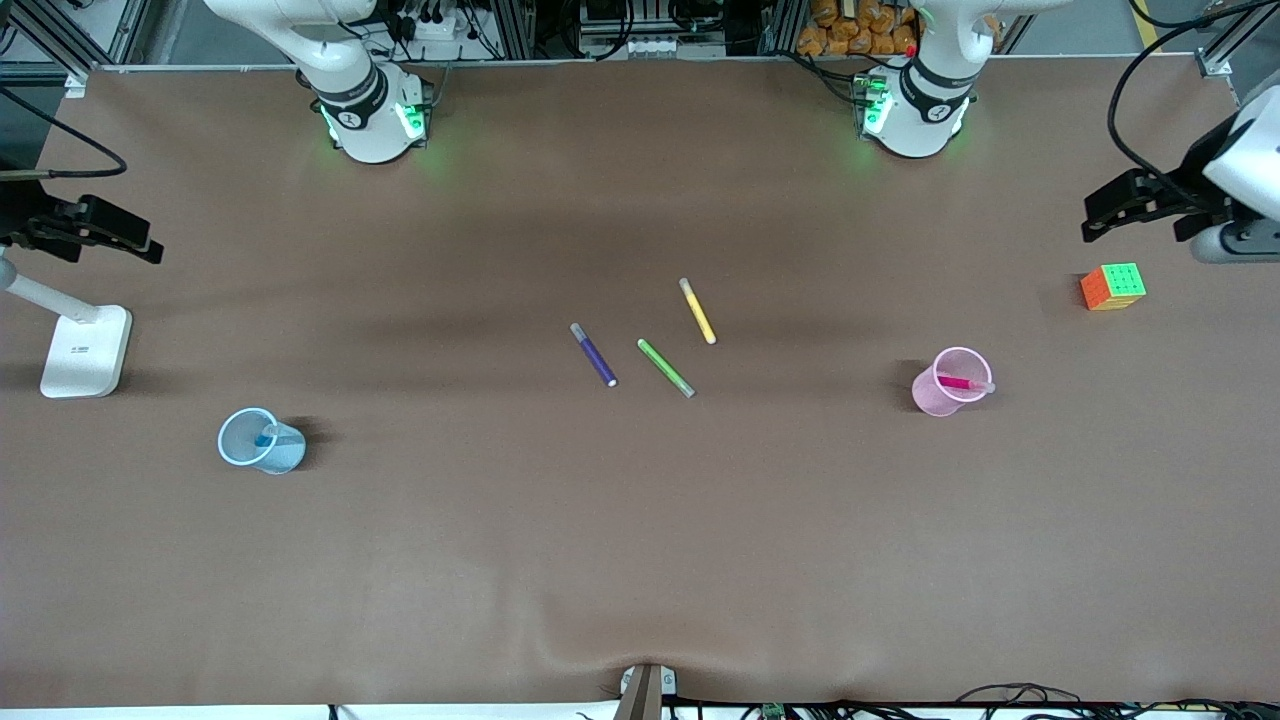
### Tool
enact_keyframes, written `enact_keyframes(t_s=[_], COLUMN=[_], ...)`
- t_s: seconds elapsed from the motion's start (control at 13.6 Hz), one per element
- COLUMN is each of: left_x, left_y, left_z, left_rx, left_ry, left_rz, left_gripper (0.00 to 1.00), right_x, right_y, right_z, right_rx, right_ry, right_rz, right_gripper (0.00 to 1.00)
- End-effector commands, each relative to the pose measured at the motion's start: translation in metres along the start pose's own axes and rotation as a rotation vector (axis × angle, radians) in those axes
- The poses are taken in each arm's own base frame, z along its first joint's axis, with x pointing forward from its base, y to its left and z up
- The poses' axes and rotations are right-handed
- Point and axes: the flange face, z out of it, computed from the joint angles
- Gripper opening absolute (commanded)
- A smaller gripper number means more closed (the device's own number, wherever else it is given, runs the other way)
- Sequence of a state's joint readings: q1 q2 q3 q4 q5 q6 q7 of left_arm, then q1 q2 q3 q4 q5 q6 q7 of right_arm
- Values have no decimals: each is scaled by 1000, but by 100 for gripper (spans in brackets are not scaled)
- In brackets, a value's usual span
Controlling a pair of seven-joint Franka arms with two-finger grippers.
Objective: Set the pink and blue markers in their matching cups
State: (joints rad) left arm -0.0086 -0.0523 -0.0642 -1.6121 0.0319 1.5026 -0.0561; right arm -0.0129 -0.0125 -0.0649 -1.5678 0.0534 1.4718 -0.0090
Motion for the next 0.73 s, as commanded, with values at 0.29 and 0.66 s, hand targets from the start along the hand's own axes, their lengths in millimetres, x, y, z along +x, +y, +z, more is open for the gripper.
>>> enact_keyframes(t_s=[0.29,0.66], left_x=[-2,2], left_y=[-5,-6], left_z=[-14,-17], left_rx=[2,3], left_ry=[46,51], left_rz=[-2,-11], left_gripper=[100,100], right_x=[-2,-1], right_y=[4,-4], right_z=[-18,-21], right_rx=[-42,-73], right_ry=[29,46], right_rz=[-18,-37], right_gripper=[100,100])
